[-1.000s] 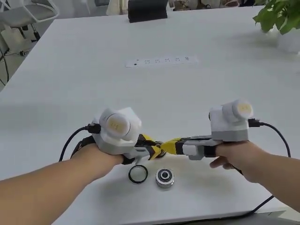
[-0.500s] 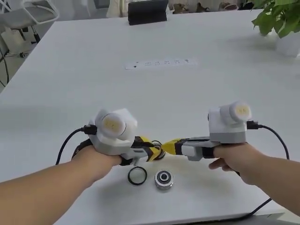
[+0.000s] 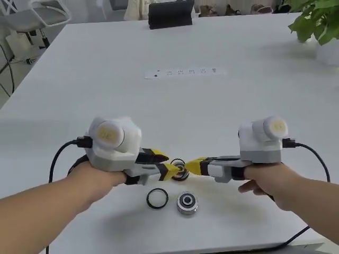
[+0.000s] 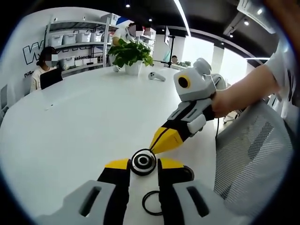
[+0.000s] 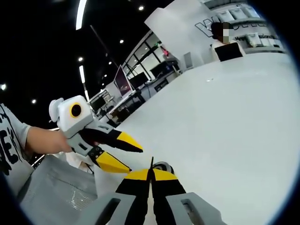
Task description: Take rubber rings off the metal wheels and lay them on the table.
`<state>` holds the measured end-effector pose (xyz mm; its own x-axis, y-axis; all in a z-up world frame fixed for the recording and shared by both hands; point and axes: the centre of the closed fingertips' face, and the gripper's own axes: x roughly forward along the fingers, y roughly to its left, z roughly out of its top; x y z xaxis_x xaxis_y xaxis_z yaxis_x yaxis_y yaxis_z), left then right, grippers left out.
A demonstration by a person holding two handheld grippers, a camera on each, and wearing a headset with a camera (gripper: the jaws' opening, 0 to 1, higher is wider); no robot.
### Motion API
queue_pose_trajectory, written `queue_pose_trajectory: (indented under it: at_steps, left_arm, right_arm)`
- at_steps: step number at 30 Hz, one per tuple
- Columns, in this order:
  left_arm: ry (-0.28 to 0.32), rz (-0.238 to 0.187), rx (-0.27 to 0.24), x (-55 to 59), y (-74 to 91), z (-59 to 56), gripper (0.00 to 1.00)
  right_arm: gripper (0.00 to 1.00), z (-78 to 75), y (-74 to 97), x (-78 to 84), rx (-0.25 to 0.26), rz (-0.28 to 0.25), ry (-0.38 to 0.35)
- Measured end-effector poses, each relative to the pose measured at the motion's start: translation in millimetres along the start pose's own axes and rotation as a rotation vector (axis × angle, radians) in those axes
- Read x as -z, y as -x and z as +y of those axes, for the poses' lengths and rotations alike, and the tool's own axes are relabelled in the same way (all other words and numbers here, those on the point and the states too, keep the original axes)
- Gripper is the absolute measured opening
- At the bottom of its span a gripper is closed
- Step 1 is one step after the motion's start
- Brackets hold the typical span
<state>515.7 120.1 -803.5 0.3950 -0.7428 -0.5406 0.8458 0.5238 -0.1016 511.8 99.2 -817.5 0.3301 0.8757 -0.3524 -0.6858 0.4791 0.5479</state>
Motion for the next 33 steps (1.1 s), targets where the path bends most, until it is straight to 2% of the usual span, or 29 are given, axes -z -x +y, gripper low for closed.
queue_pose_trajectory:
  at_steps: [8, 16, 20, 25, 33]
  left_arm:
    - [0.000, -0.039, -0.008, -8.8, 17.1, -0.1, 0.30]
    - [-0.025, -0.041, 0.001, -3.9, 33.4, -7.5, 0.35]
    - [-0.052, -0.047, -0.015, -2.1, 43.1, -6.1, 0.42]
    - [-0.017, -0.075, -0.014, -3.5, 56.4, -8.5, 0.44]
    - [-0.015, -0.071, -0.036, 6.7, 70.3, -7.8, 0.51]
  right_arm:
    - [0.00, 5.7, -0.4, -4.5, -0.021, -0.014, 0.001]
    - [0.00, 11.8, -0.9, -9.0, -0.051, -0.027, -0.008]
    - [0.00, 17.3, -2.7, -9.1, -0.070, -0.025, -0.011]
    - [0.00, 25.3, -5.8, -6.4, -0.096, -0.013, -0.013]
    - [0.00, 39.1, -10.7, 0.5, -0.136, 0.018, -0.014]
